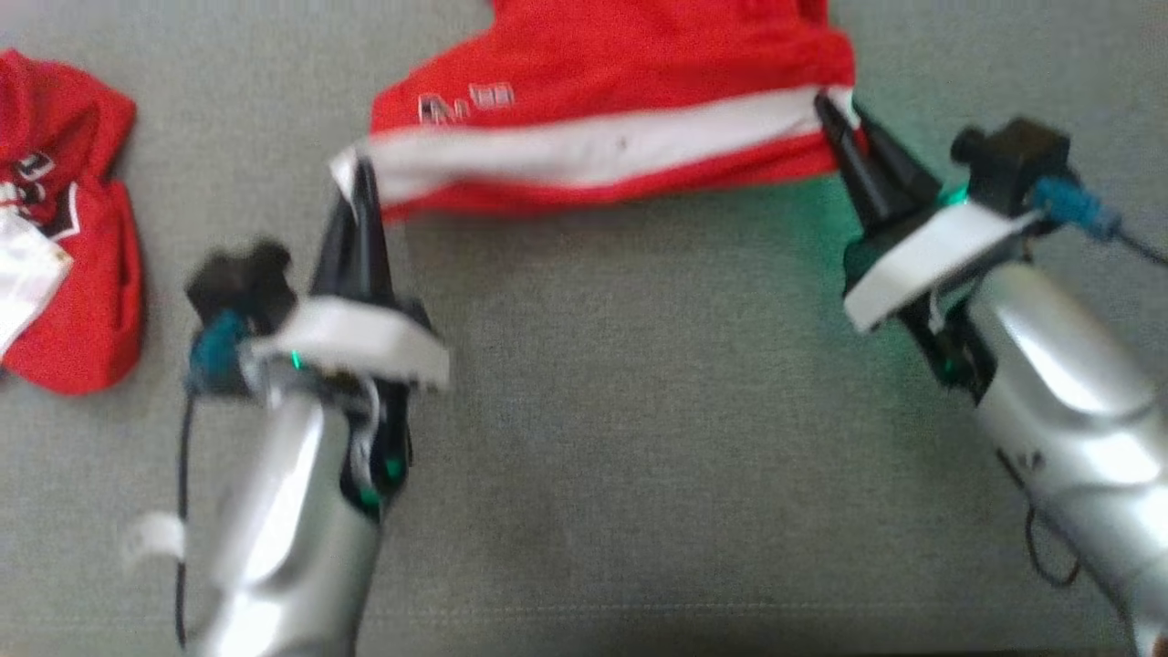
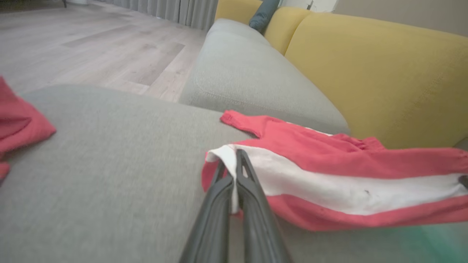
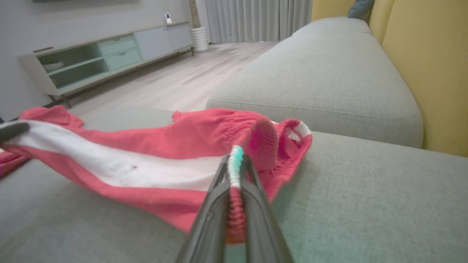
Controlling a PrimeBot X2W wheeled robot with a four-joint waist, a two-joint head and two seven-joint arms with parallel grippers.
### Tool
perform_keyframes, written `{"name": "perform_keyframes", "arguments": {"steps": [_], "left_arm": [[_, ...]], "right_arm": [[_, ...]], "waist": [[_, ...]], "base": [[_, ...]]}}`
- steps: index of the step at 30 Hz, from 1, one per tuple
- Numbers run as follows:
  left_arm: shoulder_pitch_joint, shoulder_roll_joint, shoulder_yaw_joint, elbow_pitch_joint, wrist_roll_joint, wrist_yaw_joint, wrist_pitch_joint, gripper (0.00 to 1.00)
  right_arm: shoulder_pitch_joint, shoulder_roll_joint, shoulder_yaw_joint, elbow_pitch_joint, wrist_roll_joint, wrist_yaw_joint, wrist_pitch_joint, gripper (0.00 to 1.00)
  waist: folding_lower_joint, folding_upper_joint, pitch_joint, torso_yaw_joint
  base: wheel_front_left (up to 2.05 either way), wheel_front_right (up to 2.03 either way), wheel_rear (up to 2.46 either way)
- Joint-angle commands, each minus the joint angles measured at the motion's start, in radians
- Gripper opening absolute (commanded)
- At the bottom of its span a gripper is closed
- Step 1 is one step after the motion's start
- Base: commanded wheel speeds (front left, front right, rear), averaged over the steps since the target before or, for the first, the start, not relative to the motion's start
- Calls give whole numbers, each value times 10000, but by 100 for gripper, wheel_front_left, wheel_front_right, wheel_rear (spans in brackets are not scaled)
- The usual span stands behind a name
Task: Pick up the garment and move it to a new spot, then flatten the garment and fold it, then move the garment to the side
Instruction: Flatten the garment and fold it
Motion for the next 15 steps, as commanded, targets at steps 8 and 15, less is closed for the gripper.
{"name": "perform_keyframes", "arguments": {"steps": [8, 15], "left_arm": [[2150, 240, 212, -975, -212, 144, -49, 0], [3792, 240, 599, -1252, -118, -102, -49, 0]], "right_arm": [[2753, -197, -359, -1596, 268, 65, -37, 0], [4906, -26, -789, -1934, 230, 65, -37, 0]], "waist": [[0, 0, -1665, 144], [0, 0, -2860, 270]], "base": [[0, 0, 0], [0, 0, 0]]}}
